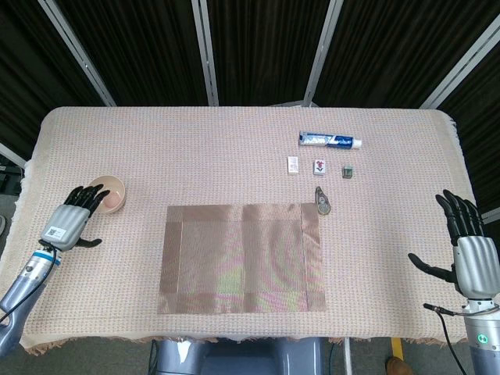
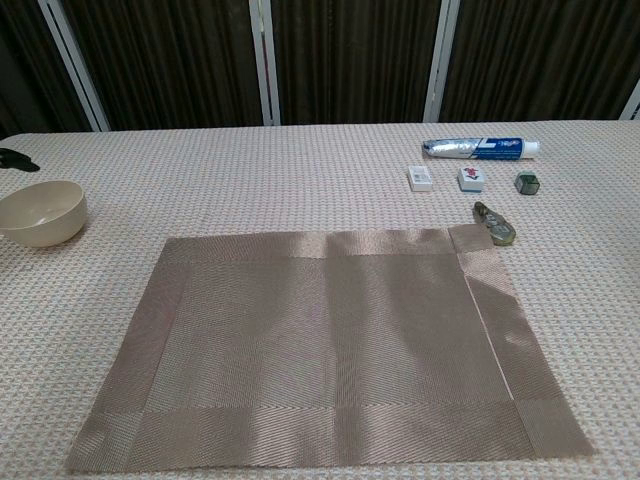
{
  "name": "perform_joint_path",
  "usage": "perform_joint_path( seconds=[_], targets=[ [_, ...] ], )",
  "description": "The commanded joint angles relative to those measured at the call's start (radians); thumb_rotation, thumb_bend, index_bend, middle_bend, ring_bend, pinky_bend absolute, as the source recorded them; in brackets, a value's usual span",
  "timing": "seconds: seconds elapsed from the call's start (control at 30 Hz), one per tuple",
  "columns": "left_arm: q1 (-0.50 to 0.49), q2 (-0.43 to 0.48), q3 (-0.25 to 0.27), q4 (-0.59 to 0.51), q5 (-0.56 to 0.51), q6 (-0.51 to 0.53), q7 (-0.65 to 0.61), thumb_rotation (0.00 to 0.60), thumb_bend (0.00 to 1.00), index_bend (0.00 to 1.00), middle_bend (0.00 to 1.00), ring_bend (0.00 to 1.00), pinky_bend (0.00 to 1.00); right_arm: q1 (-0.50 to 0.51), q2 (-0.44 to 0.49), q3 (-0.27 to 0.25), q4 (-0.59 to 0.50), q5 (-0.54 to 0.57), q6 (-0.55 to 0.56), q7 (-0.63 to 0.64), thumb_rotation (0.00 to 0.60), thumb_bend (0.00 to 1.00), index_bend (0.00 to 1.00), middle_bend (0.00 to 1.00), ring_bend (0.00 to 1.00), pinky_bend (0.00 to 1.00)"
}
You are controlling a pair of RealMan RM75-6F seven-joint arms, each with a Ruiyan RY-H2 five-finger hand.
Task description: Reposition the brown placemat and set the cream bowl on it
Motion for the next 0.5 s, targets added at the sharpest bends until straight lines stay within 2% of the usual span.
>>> perform_joint_path(
  seconds=[0.03,0.3,0.5],
  targets=[
    [-0.038,-0.076,-0.034,0.129,-0.060,-0.105,-0.003,0.600,0.03,0.16,0.00,0.00,0.00,0.003,-0.005,-0.001,0.004,0.004,-0.007,-0.005,0.600,0.00,0.00,0.00,0.00,0.00],
    [-0.048,-0.199,-0.055,0.323,-0.102,-0.185,-0.005,0.600,0.23,0.26,0.00,0.00,0.00,0.008,-0.015,0.004,0.015,0.023,-0.020,-0.014,0.600,0.00,0.00,0.00,0.00,0.00],
    [-0.049,-0.253,-0.067,0.413,-0.104,-0.198,-0.044,0.600,0.36,0.46,0.00,0.00,0.00,0.010,-0.018,0.004,0.019,0.028,-0.027,-0.016,0.600,0.00,0.00,0.00,0.00,0.00]
  ],
)
